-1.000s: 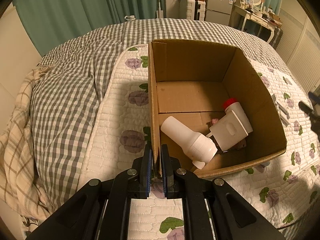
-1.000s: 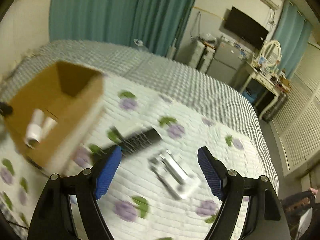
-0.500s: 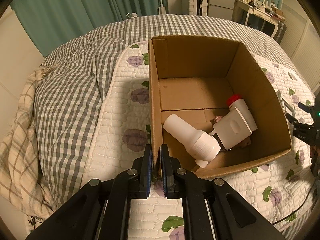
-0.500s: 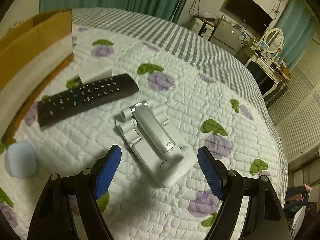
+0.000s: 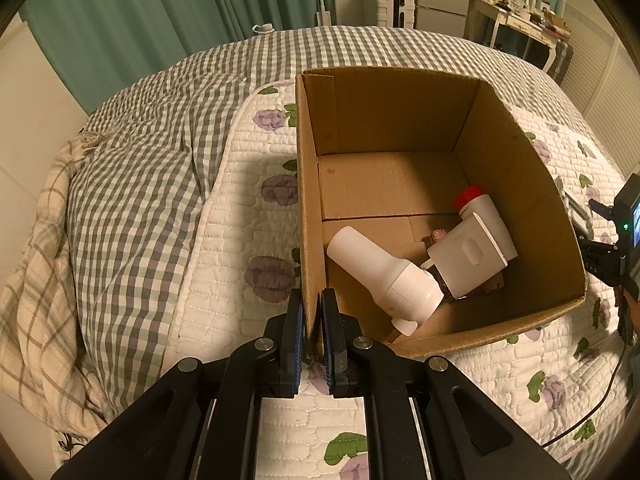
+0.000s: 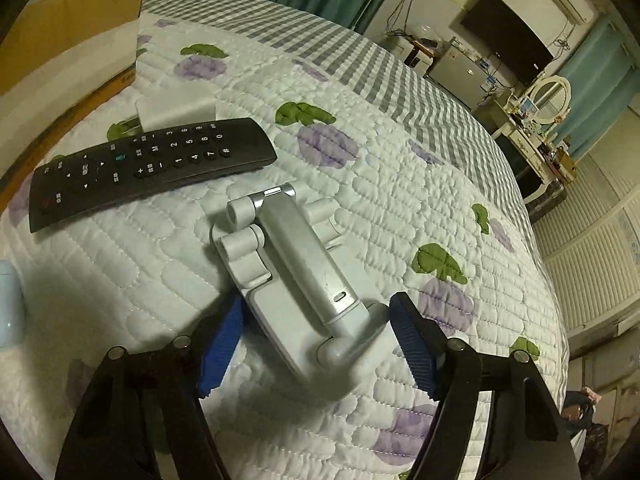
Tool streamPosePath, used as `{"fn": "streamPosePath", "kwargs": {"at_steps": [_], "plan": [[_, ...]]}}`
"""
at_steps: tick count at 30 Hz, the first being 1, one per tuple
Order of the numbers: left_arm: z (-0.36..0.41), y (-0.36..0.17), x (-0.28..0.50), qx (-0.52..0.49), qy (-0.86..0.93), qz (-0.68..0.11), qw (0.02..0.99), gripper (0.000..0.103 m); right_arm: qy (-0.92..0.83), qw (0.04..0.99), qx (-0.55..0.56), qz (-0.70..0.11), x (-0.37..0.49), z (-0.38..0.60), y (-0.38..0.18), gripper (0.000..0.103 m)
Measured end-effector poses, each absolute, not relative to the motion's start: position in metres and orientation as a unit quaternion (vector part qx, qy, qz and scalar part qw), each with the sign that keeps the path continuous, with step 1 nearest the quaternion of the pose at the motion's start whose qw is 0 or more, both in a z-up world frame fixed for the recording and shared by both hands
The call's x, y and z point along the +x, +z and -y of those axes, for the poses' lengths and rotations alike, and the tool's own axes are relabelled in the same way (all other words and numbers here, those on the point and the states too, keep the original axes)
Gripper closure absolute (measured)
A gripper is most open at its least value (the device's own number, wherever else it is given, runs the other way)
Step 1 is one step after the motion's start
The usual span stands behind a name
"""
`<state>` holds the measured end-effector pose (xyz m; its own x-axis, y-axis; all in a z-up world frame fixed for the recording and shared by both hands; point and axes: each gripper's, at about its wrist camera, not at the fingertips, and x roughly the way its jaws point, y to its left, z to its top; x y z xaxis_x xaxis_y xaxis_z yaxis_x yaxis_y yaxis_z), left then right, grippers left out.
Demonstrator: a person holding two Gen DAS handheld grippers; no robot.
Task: Organize rigid objects
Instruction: 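Grasp the white folding phone stand with the right gripper, then carry the phone stand into the box and release it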
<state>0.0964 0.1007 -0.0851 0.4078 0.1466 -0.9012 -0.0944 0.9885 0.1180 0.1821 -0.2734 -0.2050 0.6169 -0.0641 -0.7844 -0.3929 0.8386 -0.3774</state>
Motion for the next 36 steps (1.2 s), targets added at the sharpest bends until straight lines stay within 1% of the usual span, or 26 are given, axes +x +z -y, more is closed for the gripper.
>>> {"fn": "streamPosePath", "kwargs": {"at_steps": [2,4,5,7,11,16,19,22,28,36], "plan": [[-0.100,-0.086,0.097,0.029,0.072,-0.540,0.838,0.095,0.091,0.861,-0.270,-0.421,0.180,0.273,-0.202,0.036],[-0.100,-0.086,0.097,0.030,0.071,-0.541,0.837,0.095,0.083,0.866,-0.276,-0.408,0.176,0.273,-0.196,0.049],[-0.100,-0.086,0.098,0.030,0.072,-0.541,0.837,0.095,0.082,0.869,-0.273,-0.405,0.174,0.274,-0.193,0.051],[-0.100,-0.085,0.097,0.031,0.072,-0.541,0.837,0.095,0.079,0.872,-0.264,-0.404,0.172,0.277,-0.188,0.068],[-0.102,-0.085,0.098,0.027,0.070,-0.541,0.838,0.095,0.088,0.879,-0.228,-0.410,0.166,0.287,-0.177,0.072],[-0.102,-0.083,0.098,0.025,0.067,-0.541,0.838,0.095,0.114,0.891,-0.204,-0.390,0.142,0.284,-0.151,0.076],[-0.103,-0.083,0.098,0.024,0.065,-0.540,0.839,0.095,0.131,0.896,-0.195,-0.378,0.131,0.276,-0.136,0.077],[-0.103,-0.083,0.097,0.019,0.062,-0.540,0.839,0.095,0.152,0.896,-0.166,-0.383,0.125,0.272,-0.128,0.077],[-0.103,-0.083,0.096,0.019,0.059,-0.539,0.840,0.095,0.174,0.898,-0.157,-0.372,0.108,0.256,-0.111,0.078],[-0.103,-0.083,0.096,0.019,0.056,-0.538,0.841,0.095,0.204,0.909,-0.164,-0.324,0.095,0.227,-0.059,0.078]]}}
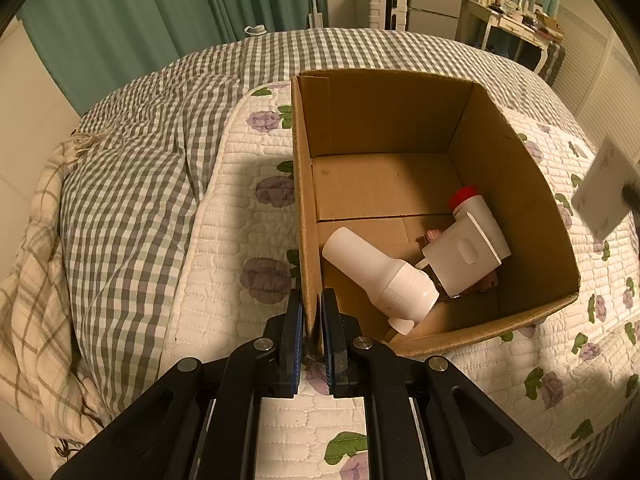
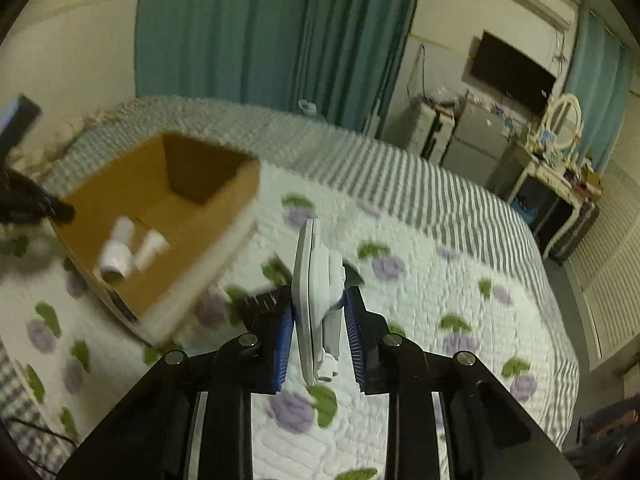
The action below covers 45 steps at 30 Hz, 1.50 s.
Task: Organize rigid objects
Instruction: 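Carry the phone stand into the box and release it, then grasp the light-blue earbud case with the right gripper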
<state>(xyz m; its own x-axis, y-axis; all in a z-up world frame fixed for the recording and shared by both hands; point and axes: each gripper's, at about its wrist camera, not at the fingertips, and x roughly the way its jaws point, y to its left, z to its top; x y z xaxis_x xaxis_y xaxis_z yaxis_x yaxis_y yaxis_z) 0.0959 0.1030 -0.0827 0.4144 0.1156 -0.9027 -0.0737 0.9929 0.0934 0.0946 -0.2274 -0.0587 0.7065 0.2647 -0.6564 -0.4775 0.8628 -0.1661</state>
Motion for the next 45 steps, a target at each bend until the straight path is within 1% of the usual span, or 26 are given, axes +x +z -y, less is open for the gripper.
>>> {"fn": "streamPosePath", "kwargs": {"at_steps": [7,11,13,17,23,29,34,35,36,37,39,41,45], "plan": [[-0.103,-0.083,0.096,0.017,0.054,-0.538,0.841,0.095,0.262,0.911,-0.188,-0.257,0.091,0.160,0.002,0.078],[-0.103,-0.082,0.097,0.015,0.052,-0.536,0.842,0.095,0.291,0.903,-0.209,-0.235,0.094,0.111,0.015,0.078],[-0.103,-0.082,0.097,0.015,0.050,-0.535,0.843,0.095,0.298,0.898,-0.220,-0.236,0.097,0.093,0.009,0.078],[-0.103,-0.083,0.095,0.014,0.047,-0.534,0.844,0.095,0.297,0.884,-0.269,-0.240,0.101,0.053,-0.020,0.078],[-0.104,-0.083,0.095,0.016,0.043,-0.532,0.845,0.095,0.295,0.866,-0.303,-0.267,0.102,0.030,-0.065,0.078],[-0.103,-0.083,0.095,0.016,0.044,-0.533,0.845,0.095,0.300,0.859,-0.303,-0.284,0.100,0.034,-0.077,0.078],[-0.102,-0.083,0.095,0.017,0.046,-0.533,0.845,0.095,0.295,0.862,-0.295,-0.287,0.095,0.044,-0.071,0.077],[-0.102,-0.083,0.095,0.019,0.047,-0.533,0.845,0.095,0.295,0.864,-0.291,-0.285,0.093,0.046,-0.066,0.075],[-0.102,-0.083,0.095,0.020,0.049,-0.533,0.844,0.095,0.294,0.867,-0.286,-0.283,0.091,0.048,-0.062,0.065],[-0.102,-0.083,0.095,0.021,0.049,-0.533,0.844,0.095,0.292,0.870,-0.280,-0.282,0.090,0.051,-0.058,0.053],[-0.102,-0.084,0.095,0.022,0.053,-0.535,0.843,0.094,0.290,0.878,-0.261,-0.277,0.088,0.057,-0.046,0.042],[-0.102,-0.085,0.095,0.023,0.052,-0.534,0.843,0.094,0.292,0.883,-0.240,-0.277,0.085,0.068,-0.033,0.041],[-0.102,-0.085,0.094,0.024,0.053,-0.534,0.844,0.094,0.278,0.895,-0.213,-0.276,0.080,0.094,-0.013,0.026]]}}
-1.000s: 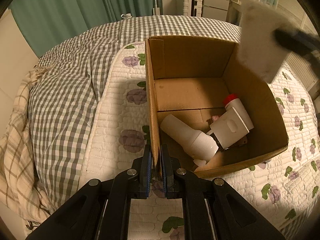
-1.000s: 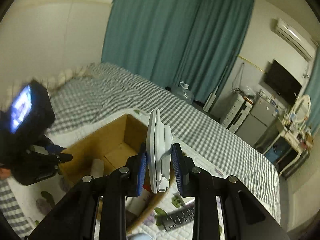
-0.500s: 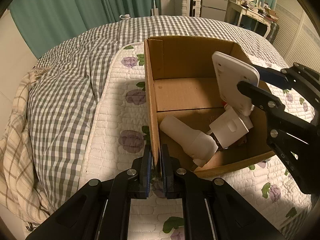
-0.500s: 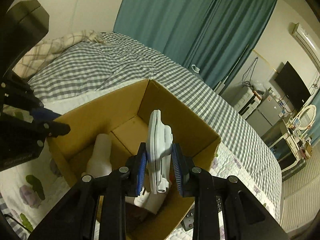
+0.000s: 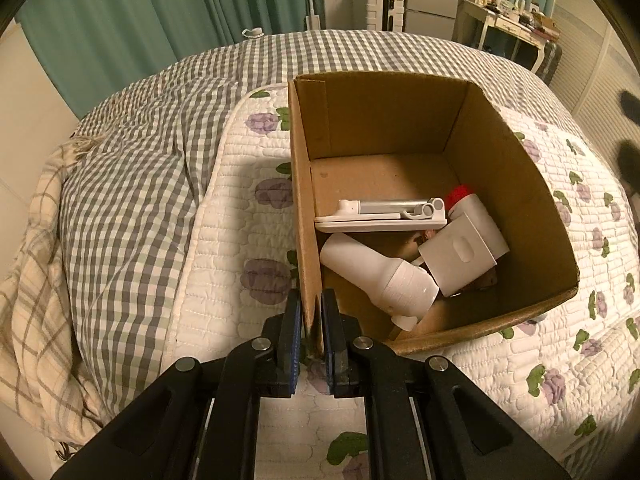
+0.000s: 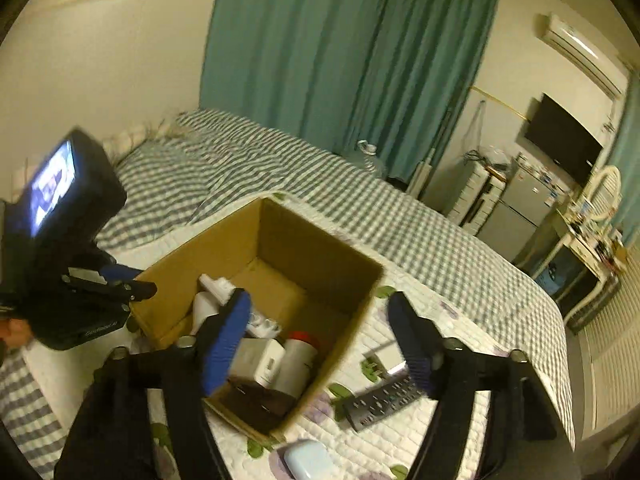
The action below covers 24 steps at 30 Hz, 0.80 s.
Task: Organize rigid objects
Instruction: 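Grasp the light-blue earbud case with the right gripper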
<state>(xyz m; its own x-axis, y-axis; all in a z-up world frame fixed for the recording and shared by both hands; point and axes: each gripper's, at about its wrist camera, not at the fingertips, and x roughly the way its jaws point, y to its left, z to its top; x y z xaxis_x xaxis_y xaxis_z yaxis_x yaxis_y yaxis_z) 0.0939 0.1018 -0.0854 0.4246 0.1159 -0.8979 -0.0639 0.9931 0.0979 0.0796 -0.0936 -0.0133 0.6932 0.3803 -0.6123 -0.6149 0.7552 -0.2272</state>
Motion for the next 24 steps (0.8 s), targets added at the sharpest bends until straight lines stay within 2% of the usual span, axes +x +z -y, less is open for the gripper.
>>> {"fn": "streamPosePath", "kwargs": {"at_steps": [6,9,16,24], "plan": [[-0.102,-0.086,0.093,0.025,0.053,-0.534,0.844,0.094,0.238,0.913,-0.175,-0.283,0.067,0.148,-0.007,0.017],[-0.103,-0.086,0.093,0.025,0.053,-0.534,0.844,0.094,0.222,0.914,-0.166,-0.295,0.064,0.169,-0.017,0.017],[-0.104,-0.085,0.093,0.025,0.052,-0.534,0.844,0.094,0.209,0.899,-0.128,-0.363,0.062,0.198,-0.073,0.017],[-0.103,-0.083,0.093,0.028,0.052,-0.533,0.844,0.094,0.217,0.866,-0.127,-0.433,0.065,0.189,-0.148,0.019]]}}
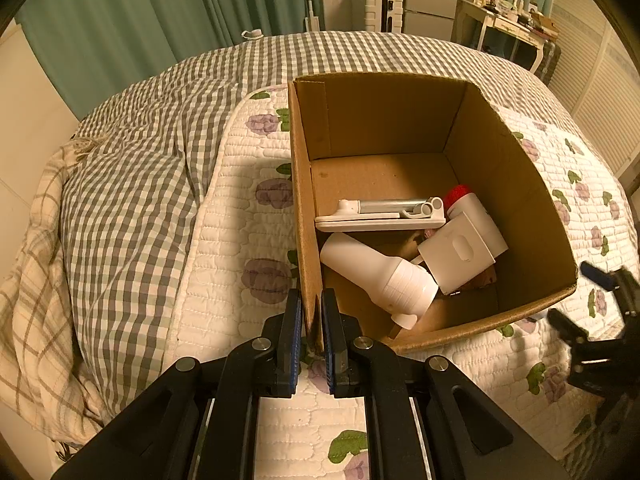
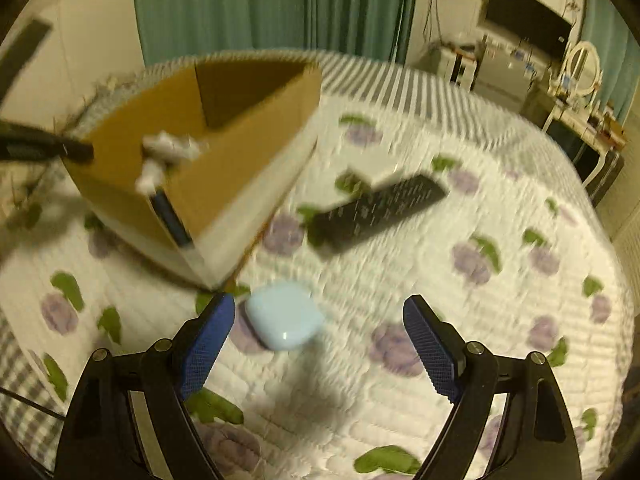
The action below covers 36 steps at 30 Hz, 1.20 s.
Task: Organize rigid objects
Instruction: 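Grasp the light-blue earbud case with the right gripper, then carry the earbud case into the box and open the right gripper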
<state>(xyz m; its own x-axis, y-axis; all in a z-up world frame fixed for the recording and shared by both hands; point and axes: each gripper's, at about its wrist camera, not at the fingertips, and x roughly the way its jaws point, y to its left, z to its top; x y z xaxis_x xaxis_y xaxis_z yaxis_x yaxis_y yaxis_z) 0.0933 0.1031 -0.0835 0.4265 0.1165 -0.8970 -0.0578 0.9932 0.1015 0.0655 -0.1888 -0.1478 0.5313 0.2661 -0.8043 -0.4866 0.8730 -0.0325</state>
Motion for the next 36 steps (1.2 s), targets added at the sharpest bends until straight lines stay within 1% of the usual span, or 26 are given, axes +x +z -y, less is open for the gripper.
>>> {"fn": "streamPosePath", "kwargs": {"at_steps": [1,3,6,12,17,18,19,36], "plan": [[-0.103,-0.083,0.093,0.028,0.051,-0.533,0.844,0.094,0.219,0.860,-0.128,-0.442,0.067,0.187,-0.156,0.023],[-0.101,-0.082,0.092,0.029,0.052,-0.533,0.844,0.094,0.224,0.854,-0.129,-0.451,0.069,0.185,-0.163,0.027],[-0.100,-0.082,0.091,0.031,0.053,-0.533,0.844,0.094,0.232,0.849,-0.125,-0.458,0.072,0.182,-0.169,0.029],[-0.098,-0.082,0.091,0.034,0.056,-0.533,0.844,0.094,0.245,0.835,-0.123,-0.477,0.079,0.174,-0.183,0.038],[-0.098,-0.082,0.090,0.034,0.057,-0.533,0.844,0.094,0.250,0.830,-0.107,-0.487,0.083,0.175,-0.187,0.040],[-0.098,-0.082,0.090,0.034,0.056,-0.532,0.844,0.094,0.252,0.830,-0.104,-0.487,0.083,0.175,-0.188,0.045],[-0.098,-0.082,0.091,0.033,0.056,-0.532,0.844,0.094,0.256,0.828,-0.099,-0.489,0.083,0.176,-0.188,0.046],[-0.100,-0.079,0.091,0.029,0.055,-0.532,0.844,0.094,0.243,0.844,-0.090,-0.470,0.075,0.181,-0.179,0.047]]}}
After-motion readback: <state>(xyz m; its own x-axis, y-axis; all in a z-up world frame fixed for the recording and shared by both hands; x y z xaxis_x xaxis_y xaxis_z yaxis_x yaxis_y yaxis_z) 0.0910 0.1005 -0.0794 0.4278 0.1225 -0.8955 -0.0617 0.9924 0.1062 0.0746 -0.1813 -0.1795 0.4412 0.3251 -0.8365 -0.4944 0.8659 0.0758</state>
